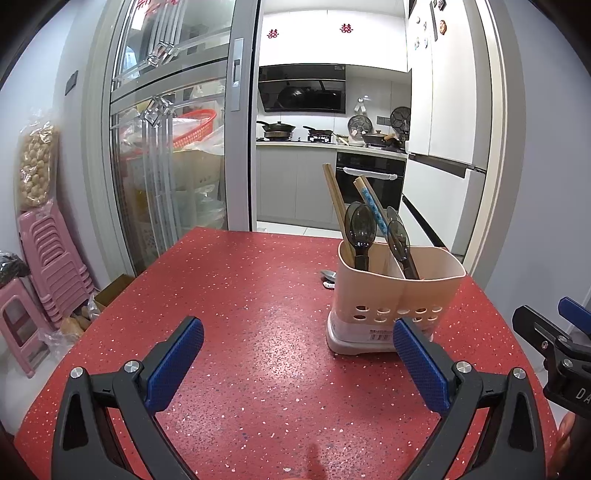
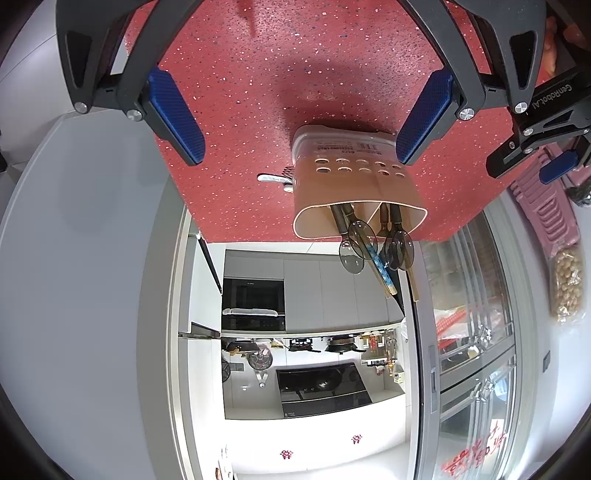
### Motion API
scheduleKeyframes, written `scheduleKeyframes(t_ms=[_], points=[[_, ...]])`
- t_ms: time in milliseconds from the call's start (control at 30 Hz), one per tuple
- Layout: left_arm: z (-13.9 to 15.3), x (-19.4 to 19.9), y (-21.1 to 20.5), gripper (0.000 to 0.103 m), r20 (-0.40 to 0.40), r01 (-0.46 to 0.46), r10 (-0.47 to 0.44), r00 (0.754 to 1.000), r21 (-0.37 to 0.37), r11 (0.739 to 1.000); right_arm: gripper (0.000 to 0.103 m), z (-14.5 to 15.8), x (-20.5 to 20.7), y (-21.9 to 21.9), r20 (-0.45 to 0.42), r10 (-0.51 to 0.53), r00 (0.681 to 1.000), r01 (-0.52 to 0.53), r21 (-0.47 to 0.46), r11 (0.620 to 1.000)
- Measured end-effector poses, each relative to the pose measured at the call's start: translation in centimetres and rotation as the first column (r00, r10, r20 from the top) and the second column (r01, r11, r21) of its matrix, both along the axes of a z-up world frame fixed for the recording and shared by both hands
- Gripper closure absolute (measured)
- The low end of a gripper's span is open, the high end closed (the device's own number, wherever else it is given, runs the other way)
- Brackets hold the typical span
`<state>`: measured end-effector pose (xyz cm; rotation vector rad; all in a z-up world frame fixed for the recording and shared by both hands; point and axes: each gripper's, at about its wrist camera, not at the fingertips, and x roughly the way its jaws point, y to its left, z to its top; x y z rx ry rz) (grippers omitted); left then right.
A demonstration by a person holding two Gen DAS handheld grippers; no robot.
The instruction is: Organize utensils
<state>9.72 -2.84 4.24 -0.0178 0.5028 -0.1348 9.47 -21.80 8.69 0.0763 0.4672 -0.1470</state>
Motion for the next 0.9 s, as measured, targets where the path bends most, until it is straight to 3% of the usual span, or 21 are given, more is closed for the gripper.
scheduleKeyframes(t_ms=[900], points=[[-0.08, 0.11, -0.36, 0.0, -0.006, 0.001, -0.001, 1.0, 0.006, 1.0, 0.0, -0.22, -0.05, 0.25, -0.003, 0.004, 1.0, -0.004, 0.002, 1.0]])
